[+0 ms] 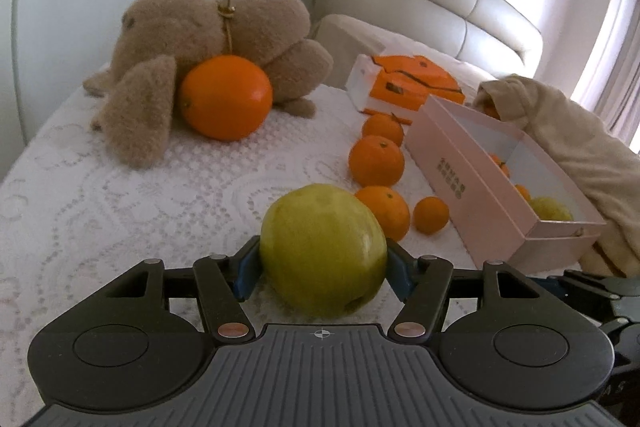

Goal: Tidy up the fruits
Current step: 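Grasp a small orange with the right gripper while the left gripper holds the pear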

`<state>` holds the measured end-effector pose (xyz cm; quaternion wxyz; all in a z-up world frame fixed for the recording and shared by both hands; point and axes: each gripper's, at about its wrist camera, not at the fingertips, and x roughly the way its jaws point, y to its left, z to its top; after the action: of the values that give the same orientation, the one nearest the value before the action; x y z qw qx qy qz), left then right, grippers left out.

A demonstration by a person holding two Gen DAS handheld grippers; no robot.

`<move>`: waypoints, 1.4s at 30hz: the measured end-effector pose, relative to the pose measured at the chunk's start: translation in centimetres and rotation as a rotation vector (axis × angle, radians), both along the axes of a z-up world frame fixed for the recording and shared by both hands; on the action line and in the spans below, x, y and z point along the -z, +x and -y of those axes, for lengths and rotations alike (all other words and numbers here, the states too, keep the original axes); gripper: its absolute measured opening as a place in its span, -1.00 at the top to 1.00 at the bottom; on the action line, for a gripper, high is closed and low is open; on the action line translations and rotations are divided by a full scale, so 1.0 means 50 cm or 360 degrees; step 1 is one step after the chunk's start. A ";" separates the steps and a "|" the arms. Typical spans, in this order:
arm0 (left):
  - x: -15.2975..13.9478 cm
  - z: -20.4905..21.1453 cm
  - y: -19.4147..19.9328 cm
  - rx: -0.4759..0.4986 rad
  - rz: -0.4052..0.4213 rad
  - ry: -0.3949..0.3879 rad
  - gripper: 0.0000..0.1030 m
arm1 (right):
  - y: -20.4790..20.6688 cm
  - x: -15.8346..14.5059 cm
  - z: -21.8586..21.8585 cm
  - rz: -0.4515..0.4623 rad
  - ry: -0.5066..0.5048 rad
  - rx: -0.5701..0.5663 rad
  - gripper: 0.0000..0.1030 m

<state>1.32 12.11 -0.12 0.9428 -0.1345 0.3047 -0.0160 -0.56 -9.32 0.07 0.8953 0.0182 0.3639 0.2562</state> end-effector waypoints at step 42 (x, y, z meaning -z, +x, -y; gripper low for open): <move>0.005 -0.114 -0.055 -0.0210 0.0075 -0.0024 -0.33 | 0.130 -0.092 -0.183 0.0253 -0.1015 -0.0306 0.23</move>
<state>-1.45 17.81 -0.38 0.9476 -0.1609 0.2729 0.0408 5.96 -0.15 4.69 0.8534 -0.3169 0.3547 0.2133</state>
